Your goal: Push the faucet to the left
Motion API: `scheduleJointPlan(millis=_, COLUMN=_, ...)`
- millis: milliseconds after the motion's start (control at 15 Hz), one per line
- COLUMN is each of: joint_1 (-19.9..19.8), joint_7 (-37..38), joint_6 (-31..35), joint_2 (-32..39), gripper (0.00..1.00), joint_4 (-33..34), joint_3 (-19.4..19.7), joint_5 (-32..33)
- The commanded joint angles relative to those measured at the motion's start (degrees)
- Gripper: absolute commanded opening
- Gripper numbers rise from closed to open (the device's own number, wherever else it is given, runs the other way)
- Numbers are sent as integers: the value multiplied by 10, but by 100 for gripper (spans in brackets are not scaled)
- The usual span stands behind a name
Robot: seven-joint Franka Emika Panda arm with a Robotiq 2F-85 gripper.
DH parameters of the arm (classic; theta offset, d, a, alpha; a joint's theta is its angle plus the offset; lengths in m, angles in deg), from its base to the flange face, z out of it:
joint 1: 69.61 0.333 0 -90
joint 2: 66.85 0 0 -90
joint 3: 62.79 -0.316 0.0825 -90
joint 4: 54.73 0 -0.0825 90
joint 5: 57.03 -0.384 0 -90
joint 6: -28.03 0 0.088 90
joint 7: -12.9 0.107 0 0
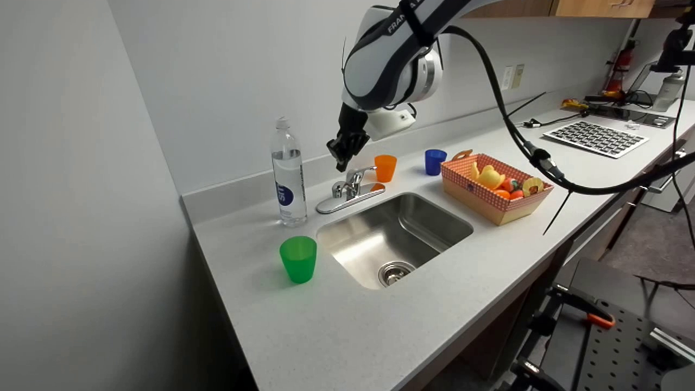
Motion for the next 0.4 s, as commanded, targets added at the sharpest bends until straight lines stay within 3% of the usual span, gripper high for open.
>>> scheduleJointPlan(millis=0, joint_1=-2, joint_7=4, joint_6=-15, joint_2=-4, gripper=0, joint_4=34, joint_3=-3, joint_5=-12)
scheduleJointPlan(millis=67, joint_1=1, joint_7=10, joint_6=-18, joint_2=-6, gripper=13, joint_4=39, joint_3=1, joint_5=-9)
scheduleJointPlan(millis=133, joint_1=2, joint_7=1, joint_6=-2, joint_2=-2, gripper=2, joint_4=25, joint_3=2, joint_5=-3)
scheduleJointPlan(millis=267, joint_1=2, joint_7=2, joint_6=-3, joint_2=-3, gripper=13, joint_4=32, joint_3=2, joint_5=-3)
scheduleJointPlan(millis=333, joint_1=2, joint_7=2, joint_6=-3, joint_2=-3, gripper=14, joint_4=33, joint_3=2, joint_5=-3)
